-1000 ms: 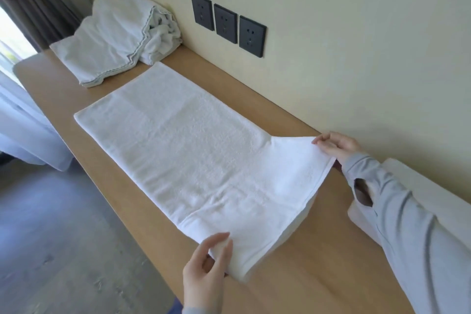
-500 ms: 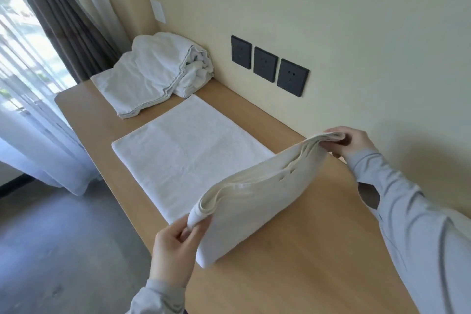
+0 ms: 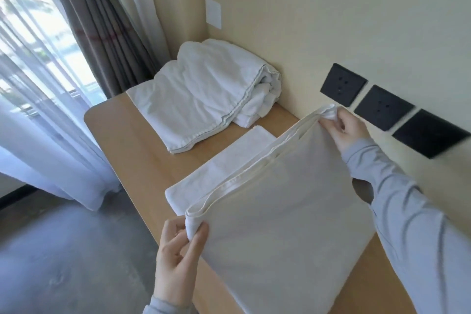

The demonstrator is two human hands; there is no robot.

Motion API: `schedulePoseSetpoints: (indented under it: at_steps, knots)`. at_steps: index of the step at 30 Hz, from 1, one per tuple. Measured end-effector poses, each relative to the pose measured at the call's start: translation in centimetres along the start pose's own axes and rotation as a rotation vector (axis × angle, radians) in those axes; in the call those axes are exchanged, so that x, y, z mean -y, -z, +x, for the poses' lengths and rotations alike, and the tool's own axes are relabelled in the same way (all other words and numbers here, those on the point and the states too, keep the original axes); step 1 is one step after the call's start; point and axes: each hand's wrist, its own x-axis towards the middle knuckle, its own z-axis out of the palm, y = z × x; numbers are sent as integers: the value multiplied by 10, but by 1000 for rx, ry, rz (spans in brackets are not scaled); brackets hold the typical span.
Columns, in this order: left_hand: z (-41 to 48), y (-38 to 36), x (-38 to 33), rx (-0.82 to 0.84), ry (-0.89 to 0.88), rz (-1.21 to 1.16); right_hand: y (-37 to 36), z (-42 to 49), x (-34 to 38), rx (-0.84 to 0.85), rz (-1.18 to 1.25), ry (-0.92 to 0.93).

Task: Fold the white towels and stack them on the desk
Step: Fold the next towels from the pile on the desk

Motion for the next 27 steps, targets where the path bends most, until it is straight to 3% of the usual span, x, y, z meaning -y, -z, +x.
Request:
schedulePoseSetpoints:
  at_steps: [8, 12, 15, 18, 21, 24, 27]
  knots:
    - [129, 31, 84, -21, 343, 145, -180, 75, -18, 293, -191, -215]
    - [142, 39, 105, -21, 267, 390, -204, 82, -37, 262, -555, -176]
    - [146, 39, 101, -33, 150, 506, -206, 78, -38, 195, -682, -92]
    - [155, 28, 100, -98, -144, 691, -207, 69, -30, 18, -609, 221]
    - [165, 6, 87, 2, -349, 846, -213, 61, -25, 71, -561, 670]
    - [178, -10, 90, 98, -383, 943, -220, 60, -29, 235, -651, 818]
    - [187, -10, 96, 86, -350, 921, -221, 70, -27, 237, -721, 911]
